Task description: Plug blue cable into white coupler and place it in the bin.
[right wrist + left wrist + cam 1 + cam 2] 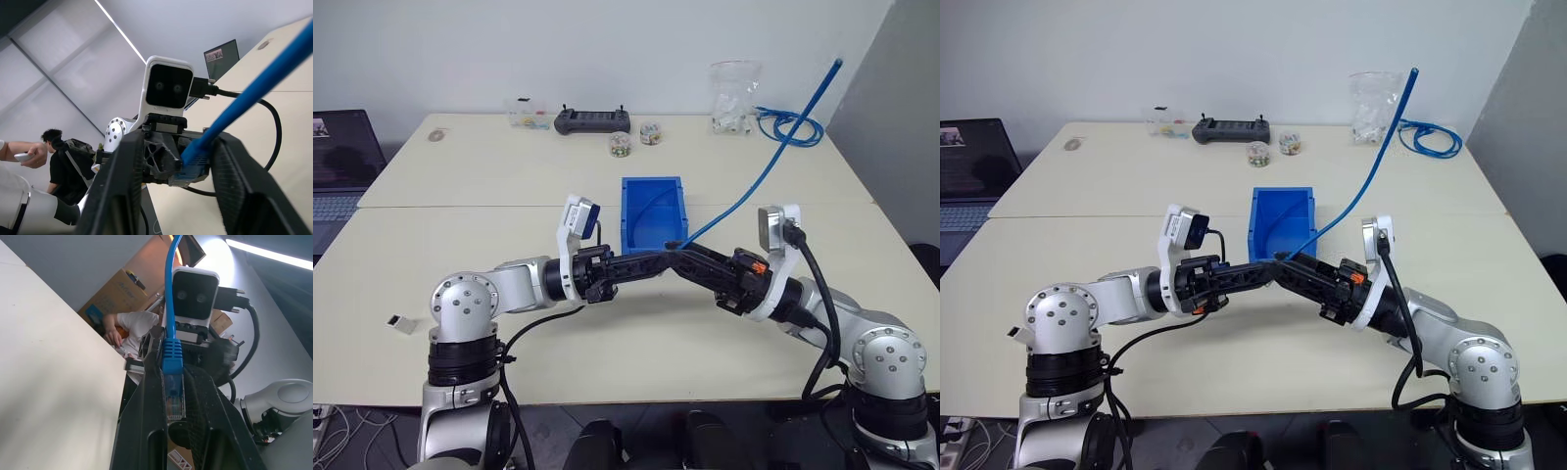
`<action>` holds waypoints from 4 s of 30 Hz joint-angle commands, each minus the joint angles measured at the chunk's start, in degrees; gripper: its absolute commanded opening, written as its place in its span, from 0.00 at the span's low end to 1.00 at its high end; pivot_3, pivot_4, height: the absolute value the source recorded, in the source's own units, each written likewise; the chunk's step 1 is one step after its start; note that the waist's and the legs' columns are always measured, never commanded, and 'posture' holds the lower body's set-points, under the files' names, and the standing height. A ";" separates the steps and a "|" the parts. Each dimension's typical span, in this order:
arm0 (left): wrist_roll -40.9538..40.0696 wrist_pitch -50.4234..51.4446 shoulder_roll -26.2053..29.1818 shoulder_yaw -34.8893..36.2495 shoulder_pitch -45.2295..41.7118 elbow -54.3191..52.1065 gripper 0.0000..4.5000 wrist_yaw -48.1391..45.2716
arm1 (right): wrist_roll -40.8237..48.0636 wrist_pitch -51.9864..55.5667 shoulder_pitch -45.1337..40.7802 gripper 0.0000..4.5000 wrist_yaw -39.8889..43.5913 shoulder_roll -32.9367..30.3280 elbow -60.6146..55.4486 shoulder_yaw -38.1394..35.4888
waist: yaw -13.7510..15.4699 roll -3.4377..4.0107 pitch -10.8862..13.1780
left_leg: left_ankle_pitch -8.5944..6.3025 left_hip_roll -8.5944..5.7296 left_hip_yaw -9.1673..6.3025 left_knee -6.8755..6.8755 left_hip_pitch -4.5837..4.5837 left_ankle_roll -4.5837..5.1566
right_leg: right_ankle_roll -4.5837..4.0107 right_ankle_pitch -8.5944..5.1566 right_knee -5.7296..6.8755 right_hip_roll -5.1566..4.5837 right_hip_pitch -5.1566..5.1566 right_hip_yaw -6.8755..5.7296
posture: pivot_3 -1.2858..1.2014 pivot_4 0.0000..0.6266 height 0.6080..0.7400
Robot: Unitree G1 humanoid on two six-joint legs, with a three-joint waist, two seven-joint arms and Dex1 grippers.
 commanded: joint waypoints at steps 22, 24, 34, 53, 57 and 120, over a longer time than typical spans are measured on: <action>4.19 -9.11 3.68 -2.71 2.23 -3.55 0.20 -3.86 | 5.15 1.62 -3.21 0.01 6.04 -7.21 0.12 3.20 | 0.02 0.00 0.01 | 0.00 0.00 0.08 -0.03 -0.01 0.01 | 0.01 -0.01 -0.12 0.02 -0.01 0.08 | 0.52 0.24 1.00; 4.08 -9.29 3.88 -2.56 2.36 -3.47 0.29 -4.26 | 4.49 1.09 -3.34 0.01 6.16 -6.97 0.25 3.34 | 0.02 0.00 0.02 | 0.00 0.00 0.09 -0.04 -0.01 0.01 | 0.01 -0.01 -0.13 0.02 -0.01 0.10 | 0.52 0.24 1.00; 0.42 -8.25 5.87 -1.63 3.32 -4.49 0.73 -5.03 | 0.45 -1.35 -4.41 0.01 7.50 -6.00 2.91 3.30 | 0.03 -0.01 0.04 | 0.00 0.01 0.09 -0.04 -0.02 0.01 | 0.01 -0.01 -0.18 0.03 -0.01 0.11 | 0.52 0.24 1.00; 8.08 -17.80 10.03 1.55 15.03 -16.61 1.00 6.45 | -11.83 -3.51 -7.40 0.01 14.05 -4.49 9.83 3.82 | 0.07 -0.03 0.20 | -0.01 0.02 0.17 -0.07 -0.01 0.01 | 0.01 -0.01 -0.25 0.04 -0.04 0.29 | 0.52 0.24 1.00; 25.28 -29.07 5.40 -0.62 23.96 -25.35 1.00 18.81 | -14.61 -3.47 -6.93 0.01 16.18 -4.45 9.73 5.14 | 0.15 -0.06 0.23 | -0.01 0.03 0.27 -0.08 0.01 0.00 | -0.01 0.01 -0.29 0.03 -0.05 0.43 | 0.52 0.24 1.00; 61.08 -46.68 -13.83 24.91 23.72 -1.48 0.28 63.63 | -22.15 0.27 -12.18 0.01 25.00 -1.19 14.52 7.25 | 1.56 -0.23 0.21 | -0.39 0.31 0.87 0.34 -0.51 0.62 | 0.20 1.18 -1.47 0.32 -0.07 0.89 | 0.52 0.24 1.00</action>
